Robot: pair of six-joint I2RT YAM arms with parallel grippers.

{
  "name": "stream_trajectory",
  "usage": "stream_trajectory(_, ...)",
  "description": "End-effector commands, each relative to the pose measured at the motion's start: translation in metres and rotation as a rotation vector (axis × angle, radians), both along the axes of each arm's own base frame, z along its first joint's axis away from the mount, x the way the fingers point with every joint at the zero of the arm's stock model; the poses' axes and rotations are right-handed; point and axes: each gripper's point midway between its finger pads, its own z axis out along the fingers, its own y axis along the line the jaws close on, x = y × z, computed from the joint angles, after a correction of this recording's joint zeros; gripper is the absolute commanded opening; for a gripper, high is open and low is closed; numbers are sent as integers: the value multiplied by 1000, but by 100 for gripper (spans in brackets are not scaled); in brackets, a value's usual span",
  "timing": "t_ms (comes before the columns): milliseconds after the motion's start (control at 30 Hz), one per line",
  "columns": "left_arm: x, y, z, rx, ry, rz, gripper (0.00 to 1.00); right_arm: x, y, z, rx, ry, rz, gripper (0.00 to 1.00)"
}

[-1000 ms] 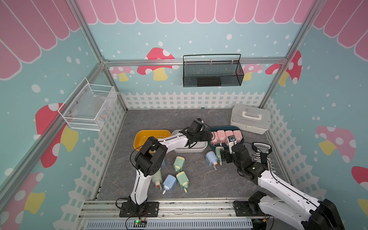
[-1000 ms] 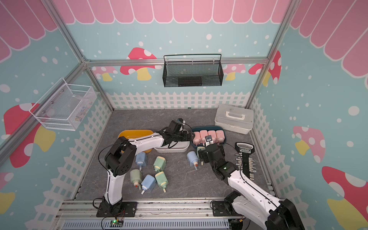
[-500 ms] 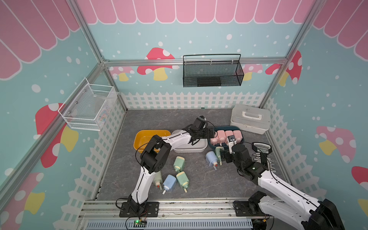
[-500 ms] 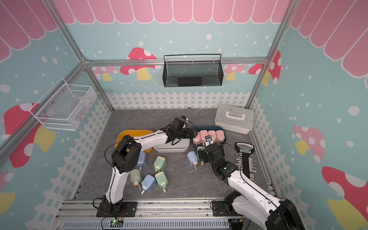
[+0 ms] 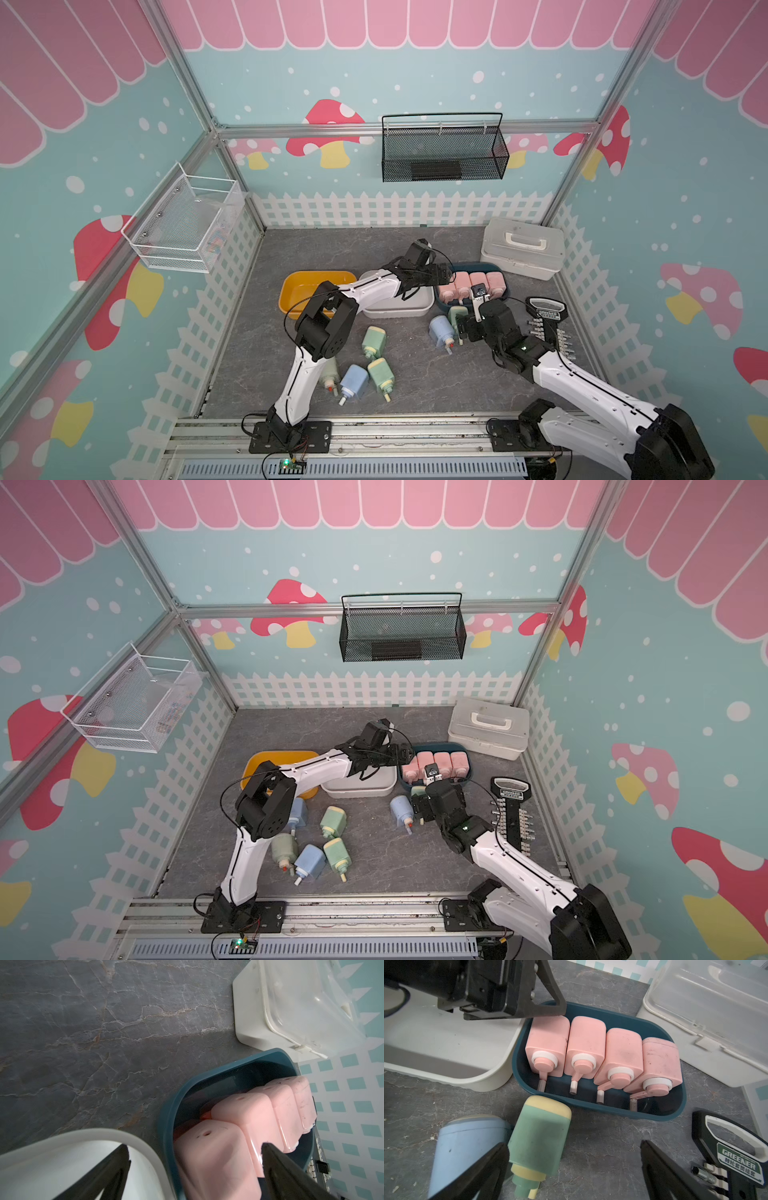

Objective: Place the pencil sharpeners by color into the storage box
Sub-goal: Adjust the storage box at the center of the board.

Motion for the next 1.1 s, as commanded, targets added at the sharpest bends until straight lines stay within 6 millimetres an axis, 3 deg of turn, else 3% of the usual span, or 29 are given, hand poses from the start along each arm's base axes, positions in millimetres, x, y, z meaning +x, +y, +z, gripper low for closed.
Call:
stream_trajectory(0, -2, -11, -2, -14, 17, -9, 99, -1, 0, -5, 18, 25, -17, 99)
stream_trajectory(267, -5, -5, -2, 23, 9, -20, 99, -3, 1, -6, 18, 33, -13, 98)
stream_trajectory(533, -29, 9, 37, 30, -51, -77, 99, -10, 9, -7, 60, 103, 8, 98)
stream_trajectory(767, -42, 38, 49, 85, -70, 28, 99, -11, 1, -19, 57, 170, -64, 99)
stream_trajectory(1067, -68, 71, 57, 179, -118, 21, 99, -3, 21, -30, 156, 303, -118, 98)
